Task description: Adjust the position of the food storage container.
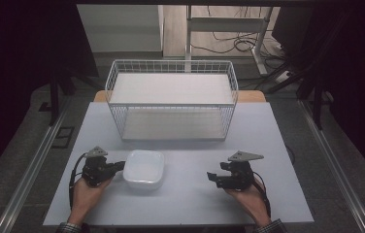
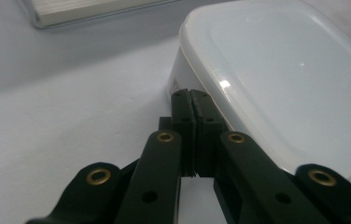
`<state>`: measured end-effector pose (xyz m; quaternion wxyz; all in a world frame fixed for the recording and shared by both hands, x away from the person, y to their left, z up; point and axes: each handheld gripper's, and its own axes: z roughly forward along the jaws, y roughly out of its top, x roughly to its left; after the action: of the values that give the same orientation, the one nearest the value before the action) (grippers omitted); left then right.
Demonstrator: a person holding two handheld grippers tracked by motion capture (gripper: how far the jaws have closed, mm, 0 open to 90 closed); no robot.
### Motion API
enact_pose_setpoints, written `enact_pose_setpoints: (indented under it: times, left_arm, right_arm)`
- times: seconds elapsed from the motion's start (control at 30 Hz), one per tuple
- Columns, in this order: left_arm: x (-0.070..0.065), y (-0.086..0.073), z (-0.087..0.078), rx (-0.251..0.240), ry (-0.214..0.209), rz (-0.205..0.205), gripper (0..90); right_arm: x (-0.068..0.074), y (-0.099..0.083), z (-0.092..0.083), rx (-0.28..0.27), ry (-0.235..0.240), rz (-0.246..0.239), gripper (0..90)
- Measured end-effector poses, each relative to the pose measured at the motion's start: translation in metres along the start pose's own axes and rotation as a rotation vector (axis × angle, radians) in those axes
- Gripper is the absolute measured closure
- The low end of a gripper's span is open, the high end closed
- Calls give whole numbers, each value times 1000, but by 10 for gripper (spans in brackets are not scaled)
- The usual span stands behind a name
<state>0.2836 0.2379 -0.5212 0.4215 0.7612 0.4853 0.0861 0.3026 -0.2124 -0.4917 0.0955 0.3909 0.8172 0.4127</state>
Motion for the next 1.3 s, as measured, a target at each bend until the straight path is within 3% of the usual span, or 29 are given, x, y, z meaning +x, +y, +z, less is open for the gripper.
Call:
enact_pose_setpoints:
  times: [0.23,0.43,0.77,0.97,1.3]
  left_arm:
    - [-14,6,12,27,-11,28,896]
    - [-27,8,17,40,-25,53,896]
    - [-42,9,23,54,-73,58,896]
    - [-53,13,34,58,-105,60,896]
    - [-70,20,52,63,-151,80,896]
  right_arm:
    - [-3,7,-2,-41,-29,-4,454]
    - [-4,12,-2,-56,-22,-8,563]
    - [7,17,10,-9,30,-54,752]
    - [16,20,24,26,50,-84,799]
    - [23,18,38,63,52,-94,829]
